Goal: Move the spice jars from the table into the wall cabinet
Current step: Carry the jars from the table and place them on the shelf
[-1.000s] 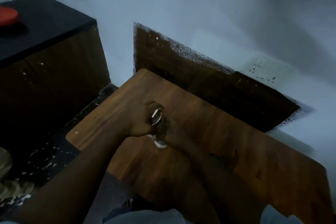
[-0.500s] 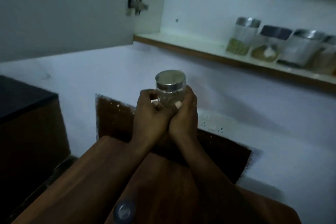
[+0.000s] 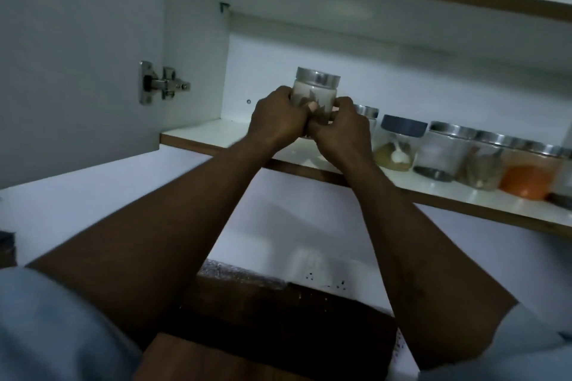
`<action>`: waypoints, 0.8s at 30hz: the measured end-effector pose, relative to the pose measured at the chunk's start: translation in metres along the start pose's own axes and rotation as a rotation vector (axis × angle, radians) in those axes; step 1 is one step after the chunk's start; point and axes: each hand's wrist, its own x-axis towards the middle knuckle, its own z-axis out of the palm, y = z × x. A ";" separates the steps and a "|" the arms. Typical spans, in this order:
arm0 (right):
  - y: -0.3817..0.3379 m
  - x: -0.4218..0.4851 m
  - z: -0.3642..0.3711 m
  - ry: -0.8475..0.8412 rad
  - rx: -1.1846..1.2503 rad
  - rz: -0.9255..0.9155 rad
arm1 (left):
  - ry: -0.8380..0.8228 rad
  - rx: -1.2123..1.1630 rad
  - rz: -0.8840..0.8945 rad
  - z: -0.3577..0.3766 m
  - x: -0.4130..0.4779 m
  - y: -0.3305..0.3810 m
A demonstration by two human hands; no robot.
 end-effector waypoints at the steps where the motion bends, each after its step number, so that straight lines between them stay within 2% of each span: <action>1: 0.006 0.007 0.001 -0.010 -0.040 -0.003 | -0.035 0.003 -0.019 0.006 0.009 -0.004; 5: 0.030 0.021 0.011 -0.031 -0.229 -0.001 | -0.137 0.103 -0.064 0.031 0.028 -0.025; 9: 0.040 0.025 0.020 -0.002 -0.356 -0.010 | -0.119 0.276 -0.001 0.049 0.038 -0.042; 15: 0.037 0.021 0.023 0.028 -0.439 -0.019 | -0.141 0.383 0.022 0.058 0.039 -0.047; 19: 0.028 0.013 0.019 0.081 -0.451 -0.005 | 0.025 0.409 -0.043 0.055 0.027 -0.041; 22: 0.016 -0.003 0.010 0.093 -0.416 -0.084 | 0.137 0.300 0.053 0.044 0.005 -0.031; 24: 0.010 -0.023 0.006 0.059 -0.306 -0.209 | 0.181 0.178 0.125 0.034 -0.020 -0.029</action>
